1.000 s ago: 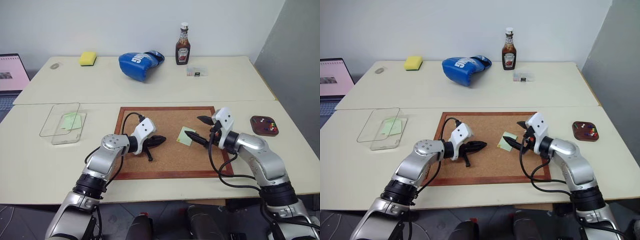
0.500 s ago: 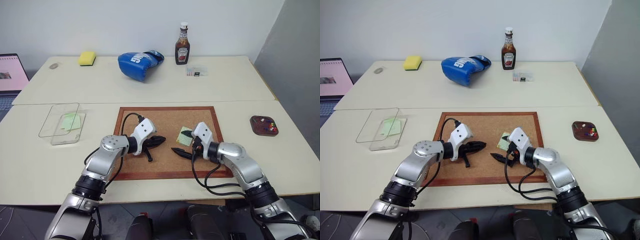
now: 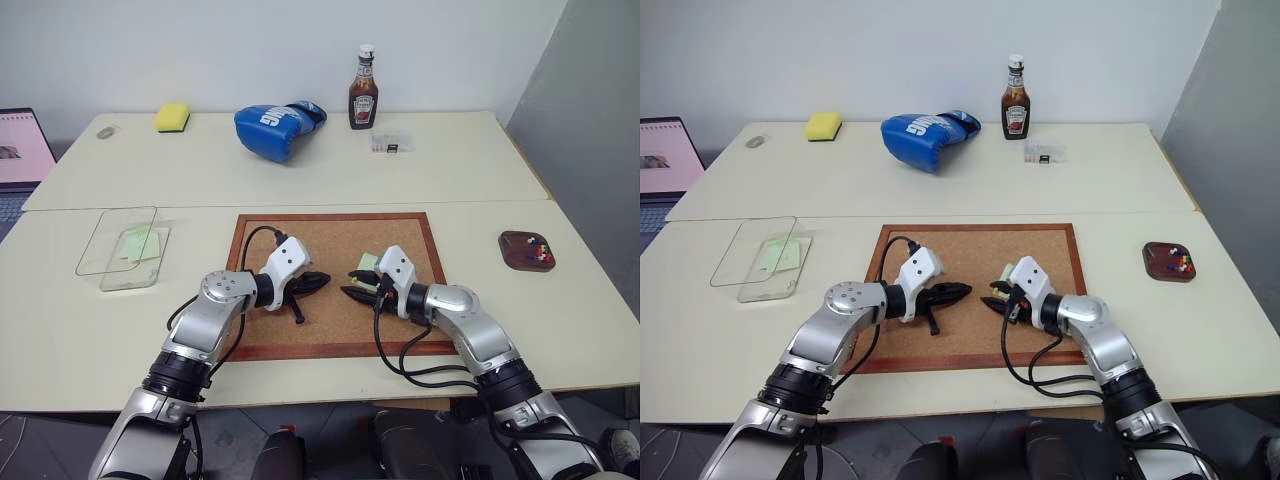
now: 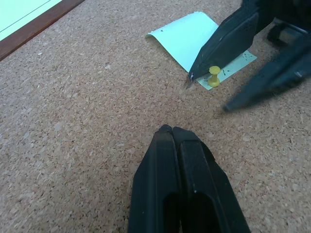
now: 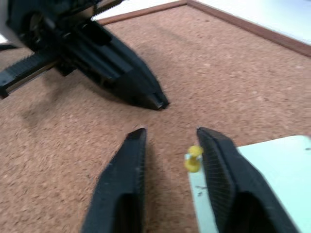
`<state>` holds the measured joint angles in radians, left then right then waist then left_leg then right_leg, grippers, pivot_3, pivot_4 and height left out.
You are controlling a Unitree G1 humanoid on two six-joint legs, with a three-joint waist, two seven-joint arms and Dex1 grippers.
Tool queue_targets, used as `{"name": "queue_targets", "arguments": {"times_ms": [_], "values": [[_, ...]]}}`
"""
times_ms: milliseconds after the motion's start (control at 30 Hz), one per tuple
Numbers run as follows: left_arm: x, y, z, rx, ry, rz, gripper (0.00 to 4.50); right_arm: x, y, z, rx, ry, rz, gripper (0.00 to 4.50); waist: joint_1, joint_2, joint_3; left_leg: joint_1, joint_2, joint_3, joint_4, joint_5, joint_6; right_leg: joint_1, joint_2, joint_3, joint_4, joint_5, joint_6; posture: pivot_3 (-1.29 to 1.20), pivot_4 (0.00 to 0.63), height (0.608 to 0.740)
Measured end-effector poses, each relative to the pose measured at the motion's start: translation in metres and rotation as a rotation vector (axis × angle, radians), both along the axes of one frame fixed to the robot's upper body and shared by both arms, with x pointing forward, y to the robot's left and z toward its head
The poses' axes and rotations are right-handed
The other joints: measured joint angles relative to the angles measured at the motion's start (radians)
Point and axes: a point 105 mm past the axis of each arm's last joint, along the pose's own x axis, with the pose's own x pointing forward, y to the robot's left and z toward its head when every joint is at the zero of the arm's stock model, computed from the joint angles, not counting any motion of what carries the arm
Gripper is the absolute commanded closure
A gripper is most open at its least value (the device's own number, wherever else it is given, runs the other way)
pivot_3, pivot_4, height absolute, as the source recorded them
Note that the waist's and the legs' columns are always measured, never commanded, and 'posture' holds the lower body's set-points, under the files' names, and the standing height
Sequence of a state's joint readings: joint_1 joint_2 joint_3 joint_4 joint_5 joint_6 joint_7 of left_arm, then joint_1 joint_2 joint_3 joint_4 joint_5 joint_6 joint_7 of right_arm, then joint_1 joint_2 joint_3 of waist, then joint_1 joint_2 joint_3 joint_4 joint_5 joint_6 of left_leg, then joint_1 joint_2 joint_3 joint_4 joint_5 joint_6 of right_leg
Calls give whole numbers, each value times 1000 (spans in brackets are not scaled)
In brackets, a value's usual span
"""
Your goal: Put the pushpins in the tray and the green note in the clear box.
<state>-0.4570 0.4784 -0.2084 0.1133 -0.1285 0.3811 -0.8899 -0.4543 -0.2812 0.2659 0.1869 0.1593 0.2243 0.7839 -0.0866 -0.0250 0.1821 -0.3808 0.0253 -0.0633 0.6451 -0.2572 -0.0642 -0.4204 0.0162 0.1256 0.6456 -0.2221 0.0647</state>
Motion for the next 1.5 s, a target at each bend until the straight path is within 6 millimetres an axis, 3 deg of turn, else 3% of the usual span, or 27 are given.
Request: {"name": "queue_targets", "arguments": {"times_ms": [133,533,767,1067,1233,1500], "values": [[0,0,0,0,-1,1,4500,3,-2,2,14,2,-18,4445,0,0,0,0,0,0,0,0,0,0,0,0,0,0,0,0,150,740],[0,0,0,0,-2,2,4500,5,-3,7,51,18,-35,4445,0,0,0,0,0,0,0,0,0,0,0,0,0,0,0,0,150,740],[0,0,0,0,-1,2,4500,5,-4,54,145,-86,-36,4445,0,0,0,0,0,0,0,0,0,0,0,0,0,0,0,0,150,740],[1,0,0,-20,0,15,4500,4,-16,63,129,-88,-62,4445,0,0,0,0,0,0,0,0,0,0,0,0,0,0,0,0,150,740],[1,0,4,-152,87,48,3635,4,-16,72,139,-102,-60,4500,0,0,1,-1,0,0,1,0,0,-1,0,0,0,0,0,0,150,740],[0,-10,44,-377,138,20,2099,6,-15,93,155,-146,-56,4500,0,-1,1,-3,0,-1,0,0,0,-1,0,-1,-1,0,0,0,150,740]]}}
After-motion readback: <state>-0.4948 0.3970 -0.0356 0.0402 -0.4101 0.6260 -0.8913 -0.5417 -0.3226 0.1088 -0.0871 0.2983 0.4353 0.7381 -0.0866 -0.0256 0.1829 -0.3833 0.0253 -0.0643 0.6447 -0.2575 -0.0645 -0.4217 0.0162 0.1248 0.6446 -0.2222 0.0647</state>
